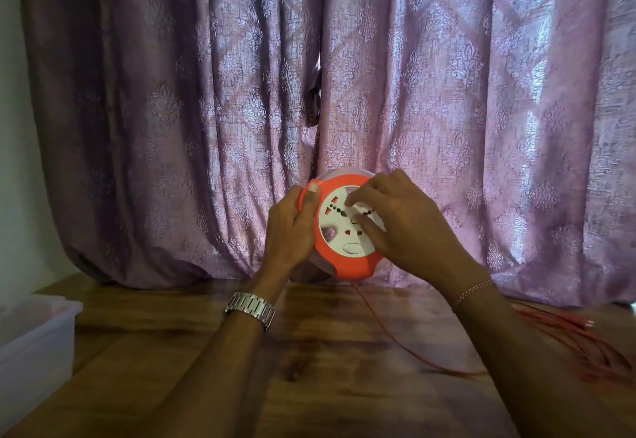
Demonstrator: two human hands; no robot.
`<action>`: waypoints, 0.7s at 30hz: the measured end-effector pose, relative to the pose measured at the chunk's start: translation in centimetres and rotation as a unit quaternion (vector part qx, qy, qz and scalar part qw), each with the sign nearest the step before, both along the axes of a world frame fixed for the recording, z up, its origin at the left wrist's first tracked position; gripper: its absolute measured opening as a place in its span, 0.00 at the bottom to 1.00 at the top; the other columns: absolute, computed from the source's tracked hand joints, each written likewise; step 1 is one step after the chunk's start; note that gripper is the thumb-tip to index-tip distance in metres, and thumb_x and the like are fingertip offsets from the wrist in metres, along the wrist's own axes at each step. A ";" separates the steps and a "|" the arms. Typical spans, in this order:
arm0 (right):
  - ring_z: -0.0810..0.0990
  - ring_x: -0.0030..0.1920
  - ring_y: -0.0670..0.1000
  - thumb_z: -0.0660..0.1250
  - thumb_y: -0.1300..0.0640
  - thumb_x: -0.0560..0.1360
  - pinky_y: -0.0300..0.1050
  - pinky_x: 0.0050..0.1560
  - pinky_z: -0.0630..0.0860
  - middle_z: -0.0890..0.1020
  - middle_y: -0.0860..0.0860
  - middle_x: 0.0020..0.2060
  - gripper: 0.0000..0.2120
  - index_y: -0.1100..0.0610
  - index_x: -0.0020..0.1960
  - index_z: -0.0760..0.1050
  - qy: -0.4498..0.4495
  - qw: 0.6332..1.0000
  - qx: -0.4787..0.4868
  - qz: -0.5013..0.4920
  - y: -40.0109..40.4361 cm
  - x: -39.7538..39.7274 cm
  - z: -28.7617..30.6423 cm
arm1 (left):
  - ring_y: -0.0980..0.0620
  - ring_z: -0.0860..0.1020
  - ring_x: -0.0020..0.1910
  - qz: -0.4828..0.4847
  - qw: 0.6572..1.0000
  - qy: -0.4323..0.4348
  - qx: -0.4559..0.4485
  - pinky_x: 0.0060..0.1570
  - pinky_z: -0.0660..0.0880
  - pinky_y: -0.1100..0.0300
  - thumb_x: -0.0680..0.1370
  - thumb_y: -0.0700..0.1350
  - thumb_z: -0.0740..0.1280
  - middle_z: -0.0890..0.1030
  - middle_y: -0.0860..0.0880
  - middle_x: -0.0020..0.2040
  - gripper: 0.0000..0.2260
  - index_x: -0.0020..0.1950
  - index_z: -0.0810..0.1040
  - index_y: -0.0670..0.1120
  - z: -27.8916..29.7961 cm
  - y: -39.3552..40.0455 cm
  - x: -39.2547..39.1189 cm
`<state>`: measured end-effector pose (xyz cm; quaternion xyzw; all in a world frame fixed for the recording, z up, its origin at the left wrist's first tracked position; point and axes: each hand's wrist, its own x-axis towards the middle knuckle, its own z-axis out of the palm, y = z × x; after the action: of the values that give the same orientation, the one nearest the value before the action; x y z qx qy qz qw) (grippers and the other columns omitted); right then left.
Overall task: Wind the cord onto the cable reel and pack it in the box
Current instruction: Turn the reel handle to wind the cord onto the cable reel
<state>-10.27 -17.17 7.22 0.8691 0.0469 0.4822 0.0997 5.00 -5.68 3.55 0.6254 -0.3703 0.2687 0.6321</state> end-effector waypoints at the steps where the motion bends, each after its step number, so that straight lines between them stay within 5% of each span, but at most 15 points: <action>1: 0.73 0.53 0.58 0.70 0.62 0.71 0.52 0.46 0.76 0.79 0.54 0.55 0.13 0.51 0.54 0.80 0.039 0.999 -0.016 0.007 -0.1 -0.2 0.2 | 0.51 0.75 0.34 -0.007 1.000 0.003 -0.003 0.37 0.73 0.49 0.82 0.61 0.58 0.79 0.45 0.35 0.24 0.41 0.73 0.40 0.0 0.0 0.0; 4: 0.65 0.65 0.58 0.69 0.67 0.69 0.52 0.56 0.72 0.70 0.53 0.69 0.26 0.40 0.58 0.79 0.168 0.986 -0.009 -0.008 0.1 -0.8 0.4 | 0.56 0.74 0.32 -0.017 1.000 -0.001 -0.008 0.34 0.72 0.56 0.82 0.60 0.58 0.80 0.46 0.35 0.23 0.41 0.74 0.42 0.0 0.0 -0.1; 8: 0.64 0.66 0.60 0.68 0.63 0.71 0.53 0.61 0.70 0.67 0.55 0.70 0.28 0.35 0.63 0.75 0.185 0.981 -0.032 -0.047 0.6 -0.5 -0.1 | 0.52 0.80 0.38 -0.004 1.000 -0.006 0.006 0.39 0.74 0.54 0.83 0.61 0.58 0.82 0.46 0.38 0.22 0.44 0.76 0.43 -0.2 -0.2 -0.2; 11: 0.66 0.64 0.57 0.69 0.58 0.71 0.52 0.55 0.74 0.70 0.54 0.65 0.26 0.32 0.61 0.74 0.162 0.985 -0.031 -0.055 0.3 -0.2 -0.3 | 0.43 0.82 0.42 -0.020 1.000 -0.007 0.011 0.41 0.76 0.47 0.82 0.62 0.57 0.83 0.43 0.39 0.24 0.45 0.77 0.42 -0.3 -0.3 -0.3; 14: 0.73 0.57 0.54 0.69 0.50 0.69 0.46 0.45 0.73 0.74 0.50 0.54 0.26 0.29 0.63 0.70 0.119 0.991 -0.023 -0.064 -0.4 -0.3 -0.6 | 0.50 0.80 0.37 -0.010 1.000 -0.015 0.013 0.41 0.75 0.48 0.82 0.62 0.57 0.82 0.46 0.37 0.25 0.44 0.76 0.41 -0.3 -0.3 -0.5; 18: 0.82 0.45 0.52 0.62 0.26 0.63 0.45 0.39 0.77 0.85 0.44 0.41 0.29 0.31 0.63 0.71 0.001 0.995 0.065 -0.079 -0.7 -0.1 -0.9 | 0.58 0.73 0.32 -0.016 1.000 -0.015 0.002 0.35 0.70 0.57 0.82 0.61 0.58 0.79 0.48 0.34 0.24 0.42 0.75 0.41 0.0 -0.4 -0.5; 21: 0.82 0.41 0.54 0.61 0.24 0.64 0.47 0.38 0.79 0.86 0.47 0.37 0.30 0.36 0.61 0.75 -0.036 0.991 0.084 -0.093 -0.5 0.4 -1.3 | 0.56 0.76 0.33 -0.016 1.000 -0.012 0.004 0.35 0.71 0.58 0.82 0.61 0.58 0.80 0.49 0.34 0.23 0.41 0.75 0.43 0.0 -0.3 -0.5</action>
<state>-9.92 -17.71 5.97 0.8571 -0.0785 0.5041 0.0720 4.54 -5.97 3.57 0.6183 -0.3890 0.2647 0.6296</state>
